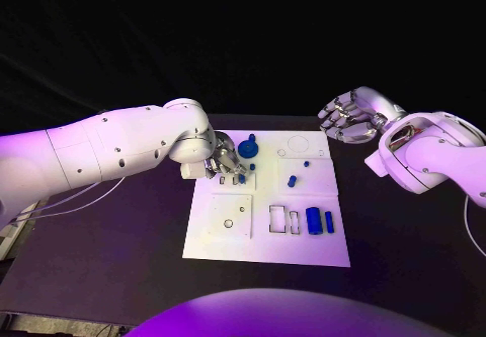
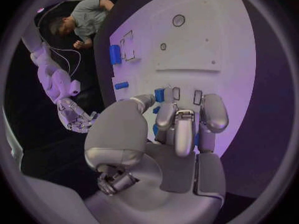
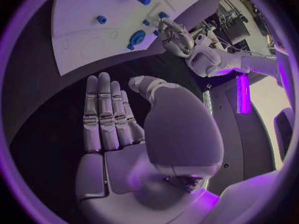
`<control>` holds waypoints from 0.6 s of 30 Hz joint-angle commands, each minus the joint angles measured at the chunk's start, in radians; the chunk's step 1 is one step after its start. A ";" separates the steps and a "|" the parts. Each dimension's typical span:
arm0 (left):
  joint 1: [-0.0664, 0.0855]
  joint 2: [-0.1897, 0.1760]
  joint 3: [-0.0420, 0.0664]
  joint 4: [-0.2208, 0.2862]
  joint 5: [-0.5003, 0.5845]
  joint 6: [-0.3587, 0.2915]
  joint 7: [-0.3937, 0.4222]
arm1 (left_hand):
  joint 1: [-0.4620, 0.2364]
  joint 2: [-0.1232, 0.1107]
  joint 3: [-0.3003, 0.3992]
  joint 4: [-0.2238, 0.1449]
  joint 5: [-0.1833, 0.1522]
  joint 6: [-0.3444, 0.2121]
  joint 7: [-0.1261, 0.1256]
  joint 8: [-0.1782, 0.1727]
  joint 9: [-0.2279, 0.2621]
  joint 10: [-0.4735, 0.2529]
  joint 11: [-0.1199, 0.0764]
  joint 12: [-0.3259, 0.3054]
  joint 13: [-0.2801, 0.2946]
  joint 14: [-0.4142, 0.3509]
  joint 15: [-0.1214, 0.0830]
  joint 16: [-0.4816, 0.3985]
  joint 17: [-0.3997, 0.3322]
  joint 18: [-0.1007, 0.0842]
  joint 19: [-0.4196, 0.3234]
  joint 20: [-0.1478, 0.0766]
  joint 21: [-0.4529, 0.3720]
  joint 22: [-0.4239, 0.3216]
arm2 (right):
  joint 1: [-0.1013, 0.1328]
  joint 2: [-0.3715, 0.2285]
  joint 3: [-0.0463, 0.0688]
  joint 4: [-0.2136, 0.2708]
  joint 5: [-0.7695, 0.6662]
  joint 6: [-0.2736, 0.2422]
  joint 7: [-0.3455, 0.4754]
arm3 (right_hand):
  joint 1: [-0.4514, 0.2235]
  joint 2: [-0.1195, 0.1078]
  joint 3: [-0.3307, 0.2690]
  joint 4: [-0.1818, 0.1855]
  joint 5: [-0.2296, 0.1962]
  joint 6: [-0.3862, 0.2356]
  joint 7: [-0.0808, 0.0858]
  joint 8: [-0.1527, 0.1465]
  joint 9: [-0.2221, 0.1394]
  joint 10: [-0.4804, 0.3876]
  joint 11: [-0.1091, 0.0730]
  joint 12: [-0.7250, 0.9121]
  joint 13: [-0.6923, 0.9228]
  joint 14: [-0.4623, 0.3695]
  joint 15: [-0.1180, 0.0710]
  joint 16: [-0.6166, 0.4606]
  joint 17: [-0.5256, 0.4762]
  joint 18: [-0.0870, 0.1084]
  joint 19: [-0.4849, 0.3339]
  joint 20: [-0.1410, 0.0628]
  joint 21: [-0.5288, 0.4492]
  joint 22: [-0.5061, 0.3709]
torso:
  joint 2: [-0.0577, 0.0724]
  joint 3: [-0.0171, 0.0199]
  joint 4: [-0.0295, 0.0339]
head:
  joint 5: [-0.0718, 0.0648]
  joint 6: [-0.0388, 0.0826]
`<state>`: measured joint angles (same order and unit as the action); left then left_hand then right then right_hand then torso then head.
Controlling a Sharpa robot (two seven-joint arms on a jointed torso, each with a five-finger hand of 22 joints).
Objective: Assemble the parts on the task board
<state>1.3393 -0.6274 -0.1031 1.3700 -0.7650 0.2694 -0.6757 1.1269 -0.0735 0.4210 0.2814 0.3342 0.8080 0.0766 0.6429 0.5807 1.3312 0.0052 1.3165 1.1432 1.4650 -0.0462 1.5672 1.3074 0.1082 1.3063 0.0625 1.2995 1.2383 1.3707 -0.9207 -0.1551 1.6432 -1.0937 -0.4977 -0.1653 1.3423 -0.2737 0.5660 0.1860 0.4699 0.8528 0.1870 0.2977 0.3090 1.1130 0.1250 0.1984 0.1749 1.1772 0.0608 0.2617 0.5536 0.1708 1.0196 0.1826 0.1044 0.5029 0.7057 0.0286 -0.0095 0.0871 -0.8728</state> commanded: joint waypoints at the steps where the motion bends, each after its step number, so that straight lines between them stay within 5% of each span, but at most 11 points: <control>1: -0.001 0.004 0.000 0.000 -0.003 0.020 -0.002 | 0.010 0.003 0.005 -0.001 -0.004 -0.001 -0.004 0.003 0.000 0.002 -0.007 0.004 0.000 0.106 -0.008 0.004 0.263 -0.018 0.002 -0.002 0.004 0.001 | -0.001 0.000 0.000 0.001 0.000 0.008 0.011 | -0.010 0.000 0.001 -0.006 0.003 0.000 0.007 -0.005 -0.001 0.007 0.003 -0.006 -0.002 -0.001 0.009 -0.006 -0.001 0.012 0.002 0.007 -0.007 -0.002 | -0.001 -0.0001 -0.0004 | 0.001 0.000; 8: -0.001 0.004 0.000 -0.001 -0.004 0.027 -0.003 | 0.024 0.001 0.019 -0.003 0.015 -0.005 -0.006 0.011 0.000 0.002 -0.008 0.004 -0.001 0.106 -0.009 0.004 0.263 -0.018 0.002 -0.004 0.003 0.002 | -0.001 -0.001 0.000 0.001 0.000 0.009 0.009 | -0.011 -0.001 0.000 -0.006 0.004 0.000 0.007 -0.005 -0.002 0.007 0.003 -0.007 -0.004 -0.001 0.010 -0.008 -0.002 0.012 0.003 0.007 -0.009 -0.005 | -0.001 0.0004 -0.0002 | 0.001 0.000; 14: -0.001 0.003 0.000 0.000 -0.004 0.030 -0.003 | 0.090 -0.004 0.099 -0.050 0.047 -0.020 -0.009 0.037 0.000 0.001 -0.012 0.002 -0.003 0.106 -0.013 0.004 0.263 -0.018 0.003 -0.008 0.001 0.006 | -0.001 -0.001 0.000 0.000 0.001 0.010 0.008 | -0.013 -0.001 0.000 -0.006 0.004 0.001 0.007 -0.004 -0.002 0.007 0.004 -0.009 -0.006 -0.001 0.010 -0.010 -0.002 0.012 0.003 0.008 -0.011 -0.008 | 0.000 -0.0002 0.0000 | 0.002 0.000; 15: -0.001 0.003 0.000 0.001 -0.004 0.030 -0.003 | 0.106 -0.006 0.127 -0.069 0.039 -0.024 -0.008 0.043 0.000 0.000 -0.012 0.001 -0.003 0.106 -0.014 0.004 0.263 -0.018 0.004 -0.009 0.001 0.008 | -0.001 0.000 0.000 -0.001 0.001 0.010 0.008 | -0.013 -0.001 0.000 -0.006 0.004 0.001 0.007 -0.004 -0.002 0.007 0.004 -0.009 -0.006 -0.001 0.010 -0.010 -0.002 0.012 0.003 0.008 -0.011 -0.008 | 0.000 -0.0003 0.0000 | 0.001 0.000; 17: -0.001 0.003 0.000 0.001 -0.003 0.028 -0.002 | 0.119 -0.012 0.205 -0.099 -0.046 -0.031 -0.005 0.055 -0.001 0.000 -0.011 0.000 -0.004 0.106 -0.013 0.004 0.263 -0.019 0.005 -0.009 0.001 0.011 | -0.001 0.000 0.000 -0.001 0.001 0.011 0.007 | -0.013 -0.001 0.000 -0.006 0.004 0.001 0.007 -0.004 -0.002 0.007 0.004 -0.009 -0.006 -0.001 0.010 -0.010 -0.002 0.012 0.003 0.008 -0.011 -0.008 | 0.000 -0.0004 0.0000 | 0.002 0.000; 18: -0.001 0.004 0.000 0.002 -0.002 0.027 -0.002 | 0.107 -0.024 0.247 -0.111 -0.045 -0.033 -0.003 0.065 -0.001 0.001 -0.009 -0.001 -0.005 0.106 -0.011 0.004 0.263 -0.019 0.005 -0.007 0.001 0.013 | -0.001 0.000 0.000 -0.001 0.001 0.011 0.007 | -0.013 -0.001 0.000 -0.006 0.004 0.002 0.007 -0.004 -0.003 0.008 0.003 -0.009 -0.007 -0.001 0.010 -0.011 -0.002 0.012 0.003 0.008 -0.012 -0.009 | 0.000 -0.0002 0.0001 | 0.002 0.000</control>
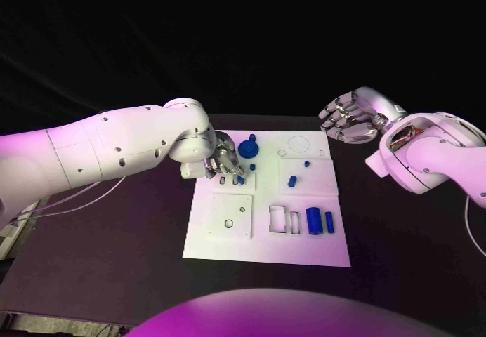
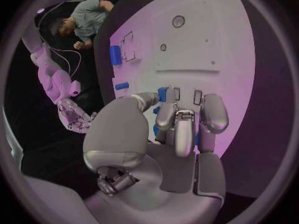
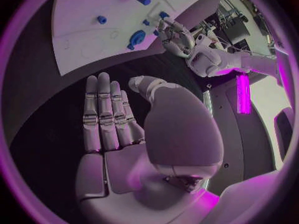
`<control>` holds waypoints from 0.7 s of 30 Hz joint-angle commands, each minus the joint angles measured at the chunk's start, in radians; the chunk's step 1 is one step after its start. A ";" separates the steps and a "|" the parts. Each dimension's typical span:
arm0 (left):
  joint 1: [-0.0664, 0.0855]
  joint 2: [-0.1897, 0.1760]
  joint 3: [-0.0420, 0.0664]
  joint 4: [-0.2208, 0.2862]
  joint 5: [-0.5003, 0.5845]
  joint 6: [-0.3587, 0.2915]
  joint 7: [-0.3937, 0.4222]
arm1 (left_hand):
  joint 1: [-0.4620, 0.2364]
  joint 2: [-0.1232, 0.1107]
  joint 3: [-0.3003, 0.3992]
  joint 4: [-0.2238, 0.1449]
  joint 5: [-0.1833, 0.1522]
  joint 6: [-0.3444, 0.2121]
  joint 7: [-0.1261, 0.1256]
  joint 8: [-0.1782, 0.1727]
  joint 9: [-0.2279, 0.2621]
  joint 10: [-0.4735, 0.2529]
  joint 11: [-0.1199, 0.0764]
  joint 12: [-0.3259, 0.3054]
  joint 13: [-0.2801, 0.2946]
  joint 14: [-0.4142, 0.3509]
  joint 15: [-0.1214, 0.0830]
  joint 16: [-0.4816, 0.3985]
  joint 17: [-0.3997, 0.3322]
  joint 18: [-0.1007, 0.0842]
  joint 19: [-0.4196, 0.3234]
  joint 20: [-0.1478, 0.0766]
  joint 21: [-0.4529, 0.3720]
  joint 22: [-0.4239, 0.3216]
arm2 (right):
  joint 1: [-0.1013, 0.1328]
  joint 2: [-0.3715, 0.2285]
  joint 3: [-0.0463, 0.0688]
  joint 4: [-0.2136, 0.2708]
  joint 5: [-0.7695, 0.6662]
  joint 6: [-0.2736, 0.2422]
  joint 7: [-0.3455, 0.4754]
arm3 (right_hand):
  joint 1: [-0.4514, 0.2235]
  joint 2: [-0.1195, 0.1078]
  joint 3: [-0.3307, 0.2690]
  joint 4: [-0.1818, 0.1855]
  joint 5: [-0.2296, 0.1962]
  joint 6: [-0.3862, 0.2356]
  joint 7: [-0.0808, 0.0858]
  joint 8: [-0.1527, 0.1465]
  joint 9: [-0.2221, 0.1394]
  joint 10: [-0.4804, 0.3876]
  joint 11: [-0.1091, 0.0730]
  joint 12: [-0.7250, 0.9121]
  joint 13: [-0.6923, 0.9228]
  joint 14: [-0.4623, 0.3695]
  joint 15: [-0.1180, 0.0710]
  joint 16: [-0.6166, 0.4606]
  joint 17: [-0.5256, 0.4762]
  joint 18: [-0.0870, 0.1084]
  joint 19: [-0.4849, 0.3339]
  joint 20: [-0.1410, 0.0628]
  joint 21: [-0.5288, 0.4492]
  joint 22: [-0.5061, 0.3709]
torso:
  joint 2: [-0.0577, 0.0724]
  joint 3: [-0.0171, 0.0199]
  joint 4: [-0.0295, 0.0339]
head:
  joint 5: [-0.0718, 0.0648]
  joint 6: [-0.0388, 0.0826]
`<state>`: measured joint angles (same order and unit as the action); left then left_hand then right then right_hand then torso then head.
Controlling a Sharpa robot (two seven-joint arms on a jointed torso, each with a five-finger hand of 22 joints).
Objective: Assemble the parts on the task board
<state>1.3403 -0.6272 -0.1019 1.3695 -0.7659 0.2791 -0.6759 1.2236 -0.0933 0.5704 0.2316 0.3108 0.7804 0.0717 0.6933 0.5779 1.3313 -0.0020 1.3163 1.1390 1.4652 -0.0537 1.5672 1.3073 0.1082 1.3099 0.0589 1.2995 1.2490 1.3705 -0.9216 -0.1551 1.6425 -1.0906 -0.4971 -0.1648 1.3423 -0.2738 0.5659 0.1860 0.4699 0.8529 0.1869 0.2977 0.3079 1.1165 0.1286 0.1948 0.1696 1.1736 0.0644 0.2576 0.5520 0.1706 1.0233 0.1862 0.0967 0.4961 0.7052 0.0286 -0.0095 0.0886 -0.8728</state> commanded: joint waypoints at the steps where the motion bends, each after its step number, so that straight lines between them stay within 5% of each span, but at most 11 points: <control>1: -0.002 0.003 -0.001 0.002 -0.001 0.017 -0.002 | 0.010 -0.008 0.125 -0.077 -0.019 -0.006 0.002 0.022 0.002 0.002 -0.002 0.000 0.000 0.106 -0.003 0.004 0.263 -0.019 0.002 -0.003 0.001 0.004 | -0.001 0.001 0.000 0.000 -0.002 0.011 0.006 | -0.013 0.001 0.000 -0.007 0.005 0.003 0.007 -0.003 -0.002 0.009 -0.001 -0.005 -0.003 0.007 0.006 -0.007 0.000 0.013 0.004 0.003 -0.004 -0.005 | 0.000 -0.0001 0.0002 | 0.000 0.000; 5: -0.002 0.002 -0.001 0.003 0.001 0.015 -0.001 | -0.004 -0.020 0.208 -0.135 -0.015 -0.007 0.006 0.051 0.009 -0.002 0.001 -0.011 -0.017 0.106 -0.001 0.004 0.263 -0.019 0.004 -0.002 0.002 0.010 | -0.001 0.001 0.000 -0.001 -0.002 0.013 0.005 | -0.012 0.001 -0.001 -0.009 0.005 0.004 0.005 -0.002 -0.003 0.015 -0.003 -0.005 -0.006 0.014 0.005 -0.007 0.000 0.014 0.011 0.002 -0.004 -0.008 | 0.000 0.0005 0.0003 | 0.002 0.000; 12: -0.003 -0.008 -0.001 0.018 0.005 -0.005 0.001 | -0.028 -0.025 0.254 -0.173 -0.009 0.001 0.004 0.077 0.018 0.009 -0.002 -0.008 -0.012 0.106 -0.003 0.004 0.263 -0.020 0.008 -0.003 0.007 0.019 | -0.001 0.001 0.000 -0.003 -0.002 0.012 0.005 | -0.013 0.000 -0.003 -0.011 0.006 0.005 0.006 -0.001 -0.004 0.015 -0.002 -0.010 -0.012 0.013 0.005 -0.012 -0.001 0.013 0.019 0.001 -0.005 -0.014 | 0.000 0.0000 -0.0005 | 0.003 0.000; 21: -0.004 -0.036 0.001 0.054 -0.008 -0.062 0.015 | -0.065 -0.048 0.304 -0.222 0.053 0.035 -0.009 0.102 0.022 0.042 -0.013 0.010 0.018 0.106 -0.014 0.004 0.263 -0.024 0.025 -0.013 0.026 0.044 | -0.001 0.000 0.000 -0.004 -0.002 0.007 0.004 | -0.016 -0.002 -0.005 -0.011 0.006 0.004 0.006 -0.001 -0.005 0.014 -0.001 -0.013 -0.016 0.009 0.006 -0.017 -0.001 0.012 0.023 0.001 -0.006 -0.017 | -0.001 0.0007 0.0000 | 0.004 0.000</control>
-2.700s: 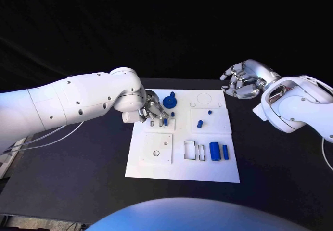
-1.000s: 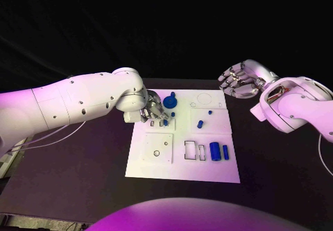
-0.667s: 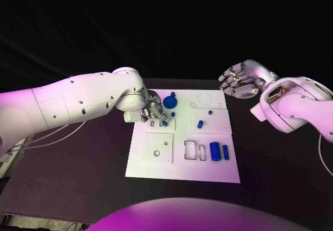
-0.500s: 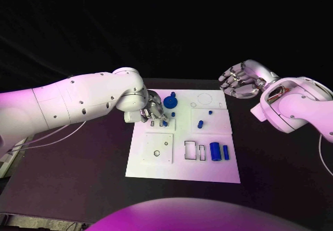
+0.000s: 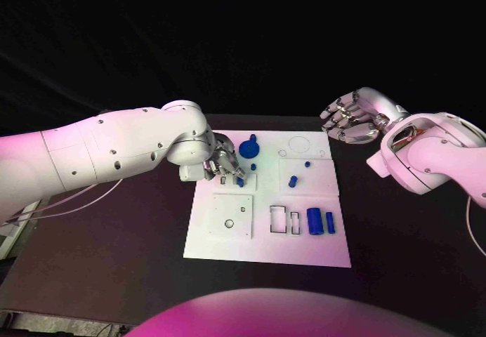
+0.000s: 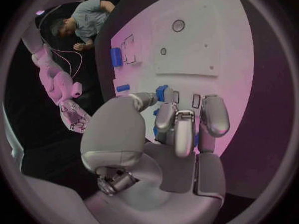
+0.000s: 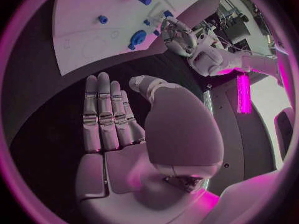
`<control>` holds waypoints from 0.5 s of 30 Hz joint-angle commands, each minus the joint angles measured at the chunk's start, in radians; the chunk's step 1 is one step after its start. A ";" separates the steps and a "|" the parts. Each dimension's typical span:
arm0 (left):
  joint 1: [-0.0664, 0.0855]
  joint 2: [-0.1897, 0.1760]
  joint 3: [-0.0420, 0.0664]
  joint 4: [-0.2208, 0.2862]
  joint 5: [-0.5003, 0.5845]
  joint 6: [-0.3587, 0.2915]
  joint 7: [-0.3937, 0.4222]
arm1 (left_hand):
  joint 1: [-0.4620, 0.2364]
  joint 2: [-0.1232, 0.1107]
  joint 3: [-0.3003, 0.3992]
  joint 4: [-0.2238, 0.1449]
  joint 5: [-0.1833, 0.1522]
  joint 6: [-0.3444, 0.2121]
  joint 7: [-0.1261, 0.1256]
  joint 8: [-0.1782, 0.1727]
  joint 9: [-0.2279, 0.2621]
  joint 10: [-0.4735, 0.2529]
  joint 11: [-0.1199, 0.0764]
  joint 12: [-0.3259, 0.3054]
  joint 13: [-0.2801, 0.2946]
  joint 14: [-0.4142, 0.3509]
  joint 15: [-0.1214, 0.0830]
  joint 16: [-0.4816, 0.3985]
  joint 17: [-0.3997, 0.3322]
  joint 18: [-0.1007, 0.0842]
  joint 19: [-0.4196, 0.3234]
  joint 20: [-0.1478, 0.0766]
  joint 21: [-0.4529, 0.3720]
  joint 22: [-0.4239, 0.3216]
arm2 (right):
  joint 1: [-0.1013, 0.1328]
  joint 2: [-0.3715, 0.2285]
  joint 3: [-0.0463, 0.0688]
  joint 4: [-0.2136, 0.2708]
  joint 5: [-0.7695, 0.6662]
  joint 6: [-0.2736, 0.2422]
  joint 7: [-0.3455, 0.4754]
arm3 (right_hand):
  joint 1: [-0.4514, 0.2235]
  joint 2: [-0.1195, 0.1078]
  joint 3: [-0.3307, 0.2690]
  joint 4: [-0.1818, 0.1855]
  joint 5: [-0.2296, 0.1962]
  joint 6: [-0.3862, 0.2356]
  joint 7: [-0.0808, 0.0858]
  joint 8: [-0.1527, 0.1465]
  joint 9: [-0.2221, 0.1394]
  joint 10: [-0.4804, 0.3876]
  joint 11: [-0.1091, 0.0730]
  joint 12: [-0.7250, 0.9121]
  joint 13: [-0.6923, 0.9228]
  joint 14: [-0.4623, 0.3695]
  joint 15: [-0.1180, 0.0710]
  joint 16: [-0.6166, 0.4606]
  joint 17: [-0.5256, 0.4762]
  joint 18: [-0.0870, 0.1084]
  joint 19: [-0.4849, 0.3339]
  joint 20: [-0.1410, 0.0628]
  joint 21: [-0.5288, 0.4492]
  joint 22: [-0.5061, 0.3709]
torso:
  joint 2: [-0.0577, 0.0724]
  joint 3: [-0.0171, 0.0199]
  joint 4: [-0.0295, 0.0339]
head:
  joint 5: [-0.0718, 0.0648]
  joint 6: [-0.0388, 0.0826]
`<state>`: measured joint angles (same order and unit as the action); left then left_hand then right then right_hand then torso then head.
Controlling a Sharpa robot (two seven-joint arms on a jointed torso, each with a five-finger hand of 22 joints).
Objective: Assemble the parts on the task board
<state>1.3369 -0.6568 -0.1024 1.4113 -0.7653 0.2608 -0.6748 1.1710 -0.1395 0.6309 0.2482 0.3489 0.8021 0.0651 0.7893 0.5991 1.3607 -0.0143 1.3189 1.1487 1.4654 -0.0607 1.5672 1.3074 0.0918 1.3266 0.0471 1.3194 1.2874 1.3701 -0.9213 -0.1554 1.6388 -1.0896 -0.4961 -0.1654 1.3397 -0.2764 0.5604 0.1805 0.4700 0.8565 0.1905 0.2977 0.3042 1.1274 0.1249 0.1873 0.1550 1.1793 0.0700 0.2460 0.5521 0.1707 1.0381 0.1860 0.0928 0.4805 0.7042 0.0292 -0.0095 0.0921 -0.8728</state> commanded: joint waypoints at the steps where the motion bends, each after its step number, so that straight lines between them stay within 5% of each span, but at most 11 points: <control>1: 0.000 -0.011 0.001 0.017 -0.013 -0.052 0.018 | -0.017 -0.005 0.249 -0.245 0.026 0.020 -0.004 0.007 0.002 0.018 -0.002 0.009 0.012 0.105 -0.008 0.004 0.263 -0.008 0.011 -0.003 0.009 0.009 | -0.001 0.000 0.000 -0.001 -0.004 0.006 0.004 | -0.013 0.000 0.000 -0.005 0.006 0.001 0.003 -0.001 -0.002 0.003 0.003 -0.006 -0.001 0.004 0.000 -0.005 -0.001 0.012 0.008 0.001 -0.002 -0.001 | 0.000 0.0001 0.0003 | 0.001 0.000; 15: -0.002 -0.055 0.006 0.065 -0.099 -0.114 0.063 | -0.038 -0.022 0.267 -0.269 0.081 0.046 -0.012 0.007 0.001 0.035 -0.008 0.010 0.022 0.105 -0.015 0.004 0.263 -0.011 0.019 -0.009 0.019 0.022 | -0.003 -0.001 0.000 -0.002 -0.004 0.005 0.006 | -0.014 0.001 0.000 -0.005 0.006 0.000 0.003 -0.001 -0.002 0.001 0.003 -0.008 -0.004 0.001 0.001 -0.009 -0.002 0.012 0.007 0.002 -0.004 -0.004 | 0.002 -0.0007 0.0006 | 0.006 0.000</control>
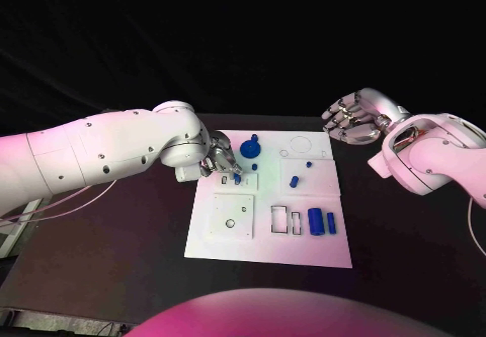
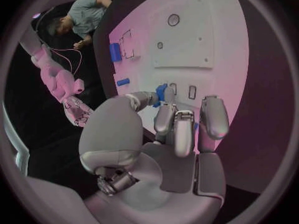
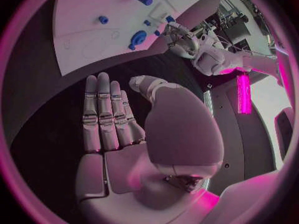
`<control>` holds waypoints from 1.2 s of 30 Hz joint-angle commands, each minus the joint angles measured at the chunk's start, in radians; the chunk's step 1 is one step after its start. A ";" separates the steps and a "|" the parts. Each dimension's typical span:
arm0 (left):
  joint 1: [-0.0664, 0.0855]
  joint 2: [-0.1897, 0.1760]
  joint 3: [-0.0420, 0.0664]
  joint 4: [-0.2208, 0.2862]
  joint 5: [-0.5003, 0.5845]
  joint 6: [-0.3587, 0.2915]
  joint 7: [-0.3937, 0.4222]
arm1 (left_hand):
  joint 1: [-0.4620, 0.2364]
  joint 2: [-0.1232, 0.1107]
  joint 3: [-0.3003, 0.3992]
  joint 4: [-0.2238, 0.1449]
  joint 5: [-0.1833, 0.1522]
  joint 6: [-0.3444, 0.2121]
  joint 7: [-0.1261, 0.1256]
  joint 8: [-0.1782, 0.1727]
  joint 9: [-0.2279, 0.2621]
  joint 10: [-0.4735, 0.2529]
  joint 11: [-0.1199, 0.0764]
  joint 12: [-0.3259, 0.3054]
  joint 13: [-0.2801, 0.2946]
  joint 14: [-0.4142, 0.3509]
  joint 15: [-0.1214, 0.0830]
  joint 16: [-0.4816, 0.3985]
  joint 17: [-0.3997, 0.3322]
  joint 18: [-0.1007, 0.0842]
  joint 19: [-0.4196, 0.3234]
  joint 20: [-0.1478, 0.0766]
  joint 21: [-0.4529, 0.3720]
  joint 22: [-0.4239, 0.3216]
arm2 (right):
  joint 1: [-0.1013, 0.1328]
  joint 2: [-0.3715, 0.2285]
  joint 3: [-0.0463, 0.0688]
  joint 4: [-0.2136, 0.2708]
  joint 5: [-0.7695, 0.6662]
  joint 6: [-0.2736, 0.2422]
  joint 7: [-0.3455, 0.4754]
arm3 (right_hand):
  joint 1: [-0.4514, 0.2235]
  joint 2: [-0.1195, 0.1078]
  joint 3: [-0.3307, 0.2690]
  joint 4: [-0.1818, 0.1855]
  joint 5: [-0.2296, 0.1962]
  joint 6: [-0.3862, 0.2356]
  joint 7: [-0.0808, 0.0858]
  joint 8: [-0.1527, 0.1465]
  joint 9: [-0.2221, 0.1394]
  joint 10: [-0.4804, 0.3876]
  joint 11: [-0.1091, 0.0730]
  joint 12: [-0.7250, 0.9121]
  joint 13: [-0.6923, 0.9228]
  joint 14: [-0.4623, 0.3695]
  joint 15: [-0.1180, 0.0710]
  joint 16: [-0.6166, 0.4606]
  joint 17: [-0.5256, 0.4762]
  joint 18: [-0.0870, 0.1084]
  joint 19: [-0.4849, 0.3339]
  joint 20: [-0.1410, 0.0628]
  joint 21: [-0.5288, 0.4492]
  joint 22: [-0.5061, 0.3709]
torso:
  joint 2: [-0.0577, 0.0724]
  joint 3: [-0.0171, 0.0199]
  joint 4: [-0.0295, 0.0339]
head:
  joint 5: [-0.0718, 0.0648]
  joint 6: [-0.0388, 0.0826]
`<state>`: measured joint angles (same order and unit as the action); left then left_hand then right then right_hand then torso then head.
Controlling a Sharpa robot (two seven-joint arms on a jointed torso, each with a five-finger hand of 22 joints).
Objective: Assemble the parts on the task board
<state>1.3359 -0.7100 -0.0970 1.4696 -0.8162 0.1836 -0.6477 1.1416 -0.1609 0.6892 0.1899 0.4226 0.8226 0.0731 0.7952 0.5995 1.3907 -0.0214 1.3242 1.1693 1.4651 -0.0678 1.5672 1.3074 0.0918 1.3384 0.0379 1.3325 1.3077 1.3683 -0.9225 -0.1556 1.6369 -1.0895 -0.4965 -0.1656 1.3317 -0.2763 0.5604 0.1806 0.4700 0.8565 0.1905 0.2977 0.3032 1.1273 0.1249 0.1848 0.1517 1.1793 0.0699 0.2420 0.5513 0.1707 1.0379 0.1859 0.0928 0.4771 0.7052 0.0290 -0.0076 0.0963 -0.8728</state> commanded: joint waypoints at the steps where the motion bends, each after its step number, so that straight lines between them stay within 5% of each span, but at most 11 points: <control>1: -0.002 -0.003 0.001 0.008 -0.052 -0.040 0.038 | -0.010 -0.001 0.209 -0.211 0.009 0.026 -0.020 0.001 0.001 0.006 -0.001 0.006 0.003 0.106 -0.008 0.004 0.263 -0.011 0.007 0.000 0.006 0.002 | -0.002 0.000 0.000 -0.001 -0.004 0.005 0.006 | -0.006 0.001 0.000 -0.005 0.006 0.000 0.003 -0.001 -0.002 0.001 0.003 -0.006 -0.001 0.001 0.001 -0.005 -0.001 0.012 0.007 0.002 -0.004 -0.001 | 0.001 -0.0005 -0.0017 | 0.002 0.000; 10: -0.015 -0.014 -0.001 0.028 -0.146 -0.062 0.067 | -0.010 -0.002 0.210 -0.214 0.012 0.029 -0.021 0.000 0.001 0.009 -0.001 0.007 0.006 0.106 -0.008 0.004 0.263 -0.012 0.010 -0.001 0.009 0.006 | -0.005 -0.002 0.000 -0.001 -0.004 0.006 0.007 | -0.006 0.001 0.000 -0.005 0.007 0.000 0.003 -0.001 -0.002 0.001 0.004 -0.006 -0.001 0.001 0.002 -0.005 -0.001 0.012 0.008 0.002 -0.004 -0.002 | 0.001 -0.0008 -0.0013 | 0.004 0.000; 26: -0.070 -0.070 0.001 0.114 -0.277 -0.196 0.099 | -0.018 -0.017 0.226 -0.224 0.031 0.052 -0.026 -0.004 -0.003 0.024 -0.006 0.012 0.018 0.106 -0.012 0.004 0.263 -0.020 0.034 -0.004 0.035 0.036 | -0.013 -0.008 0.000 -0.001 0.011 -0.018 0.027 | -0.008 0.004 0.001 -0.003 0.007 0.000 0.004 -0.001 -0.002 0.001 0.004 -0.008 -0.004 0.001 0.002 -0.007 -0.001 0.012 0.008 0.002 -0.006 -0.004 | -0.001 -0.0005 -0.0008 | 0.000 0.000; 36: -0.079 -0.077 0.003 0.127 -0.285 -0.210 0.100 | -0.018 -0.017 0.227 -0.224 0.030 0.053 -0.026 -0.004 -0.003 0.023 -0.006 0.010 0.014 0.106 -0.012 0.004 0.263 -0.019 0.034 -0.004 0.034 0.035 | -0.016 -0.012 0.000 0.000 0.018 -0.028 0.032 | -0.009 0.005 0.001 -0.003 0.008 0.000 0.004 -0.001 -0.003 0.001 0.004 -0.008 -0.005 0.001 0.003 -0.008 -0.001 0.012 0.008 0.002 -0.007 -0.005 | 0.001 -0.0003 -0.0032 | 0.005 0.000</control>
<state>1.2573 -0.7876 -0.0956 1.5920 -1.0814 0.0002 -0.5632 1.1257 -0.1767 0.6928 0.1862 0.4496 0.8429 0.0712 0.7940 0.5952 1.4086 -0.0250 1.3322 1.1846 1.4652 -0.0750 1.5672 1.3073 0.0917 1.3653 0.0323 1.3654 1.3074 1.3527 -0.9341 -0.1559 1.6363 -1.0748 -0.5146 -0.1489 1.3318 -0.2763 0.5604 0.1806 0.4745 0.8564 0.1904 0.2977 0.3016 1.1273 0.1249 0.1809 0.1482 1.1793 0.0699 0.2383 0.5515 0.1705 1.0413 0.1894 0.0928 0.4729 0.7045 0.0285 -0.0089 0.0990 -0.8728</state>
